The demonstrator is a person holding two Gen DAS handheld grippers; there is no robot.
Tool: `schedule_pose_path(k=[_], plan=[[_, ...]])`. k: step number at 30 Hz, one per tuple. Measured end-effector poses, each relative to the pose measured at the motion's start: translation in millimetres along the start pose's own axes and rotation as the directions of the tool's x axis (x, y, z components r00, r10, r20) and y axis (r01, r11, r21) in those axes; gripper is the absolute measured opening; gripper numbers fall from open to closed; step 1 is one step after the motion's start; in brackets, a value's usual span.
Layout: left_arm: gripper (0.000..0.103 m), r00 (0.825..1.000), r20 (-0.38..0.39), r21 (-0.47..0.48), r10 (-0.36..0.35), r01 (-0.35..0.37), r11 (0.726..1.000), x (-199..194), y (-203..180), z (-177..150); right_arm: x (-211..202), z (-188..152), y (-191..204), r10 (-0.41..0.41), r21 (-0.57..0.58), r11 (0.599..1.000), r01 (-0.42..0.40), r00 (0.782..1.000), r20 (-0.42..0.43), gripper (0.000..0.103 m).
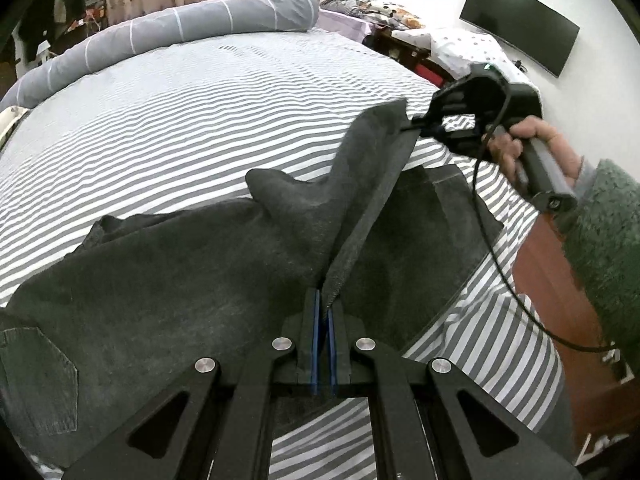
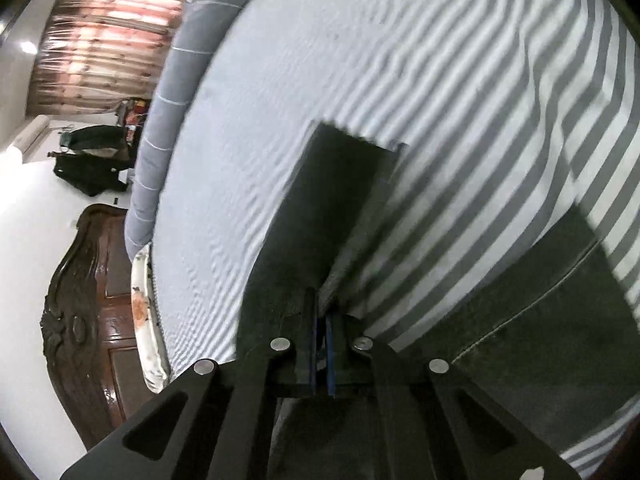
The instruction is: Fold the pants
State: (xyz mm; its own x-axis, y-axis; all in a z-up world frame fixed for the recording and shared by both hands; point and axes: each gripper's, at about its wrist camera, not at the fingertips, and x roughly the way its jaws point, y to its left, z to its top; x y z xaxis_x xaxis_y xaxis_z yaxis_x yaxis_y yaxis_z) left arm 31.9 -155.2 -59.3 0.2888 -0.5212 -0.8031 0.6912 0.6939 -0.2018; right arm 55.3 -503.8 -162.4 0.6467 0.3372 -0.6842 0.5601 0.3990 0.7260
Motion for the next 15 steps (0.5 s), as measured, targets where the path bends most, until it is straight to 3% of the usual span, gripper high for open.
schedule_pose_path(k=[8, 15], plan=[[0.004, 1.0, -0.016, 0.059, -0.025, 0.026, 0.998, 3.4, -7.4, -2.7, -74.0, -11.0, 5.7, 0.001, -0.078, 0.997, 0.007, 0.994, 0.107, 0.004], [0.004, 0.995, -0.089, 0.163, -0.04, 0.054, 0.985, 22.8, -21.5, -24.4, -102.3, -47.7, -57.2, -0.082, -0.027, 0.996, 0.085, 0.99, 0.112, 0.004]])
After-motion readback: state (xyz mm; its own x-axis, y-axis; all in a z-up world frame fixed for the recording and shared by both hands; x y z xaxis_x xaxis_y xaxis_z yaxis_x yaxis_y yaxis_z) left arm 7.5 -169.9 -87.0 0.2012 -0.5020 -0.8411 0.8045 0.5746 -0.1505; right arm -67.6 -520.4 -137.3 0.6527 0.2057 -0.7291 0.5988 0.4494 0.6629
